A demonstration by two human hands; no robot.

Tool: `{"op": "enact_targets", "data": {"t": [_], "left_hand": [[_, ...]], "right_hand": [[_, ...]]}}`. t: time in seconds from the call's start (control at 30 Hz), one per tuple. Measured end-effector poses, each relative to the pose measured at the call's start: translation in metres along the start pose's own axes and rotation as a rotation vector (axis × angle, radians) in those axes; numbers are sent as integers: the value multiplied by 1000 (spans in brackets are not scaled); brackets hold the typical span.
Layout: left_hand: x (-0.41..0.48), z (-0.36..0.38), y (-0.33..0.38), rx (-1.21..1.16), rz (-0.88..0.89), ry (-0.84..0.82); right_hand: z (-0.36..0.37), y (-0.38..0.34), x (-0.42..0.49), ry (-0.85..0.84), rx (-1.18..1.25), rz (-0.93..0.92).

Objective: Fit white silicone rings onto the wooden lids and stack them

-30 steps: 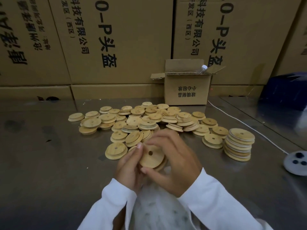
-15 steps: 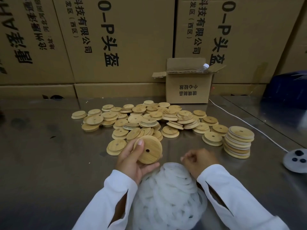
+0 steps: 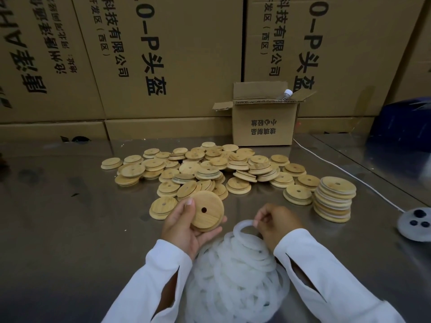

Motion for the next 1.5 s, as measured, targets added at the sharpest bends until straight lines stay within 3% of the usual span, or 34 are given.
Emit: {"op": "enact_targets", "data": {"t": [0.23, 0.5, 0.63, 0.77, 0.9, 1.0, 1.37, 1.5], "left_hand": [[2, -1, 0, -71, -40, 14], [4, 0, -1, -51, -35, 82], [2, 4, -6, -75, -137, -9], [1, 6, -13, -5, -189, -141], [-1, 6, -18, 304, -62, -254], [-2, 6, -21, 386, 1, -339], [-5, 10, -18, 356, -24, -388], [-5, 10, -18, 374, 18, -399]], "right_hand": [[-8, -7, -3, 151, 45, -104], [-15, -42, -28, 7, 821, -249], [-6, -49, -35, -48, 782, -277], [-6, -47, -33, 98, 723, -249], [-5, -45, -32, 177, 732, -202], [-4, -44, -32, 174, 738, -182], [-4, -41, -31, 224, 520, -191], [-4, -39, -28, 201, 672, -119]]}}
Point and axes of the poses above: each hand's wrist, its own x-axis towards the middle knuckle, its own z-axis out of the palm, y = z × x, the point moved 3 cm from there along x, towards the middle knuckle, and after that the axes turned 2 degrees about -x, right-handed, at the moved point
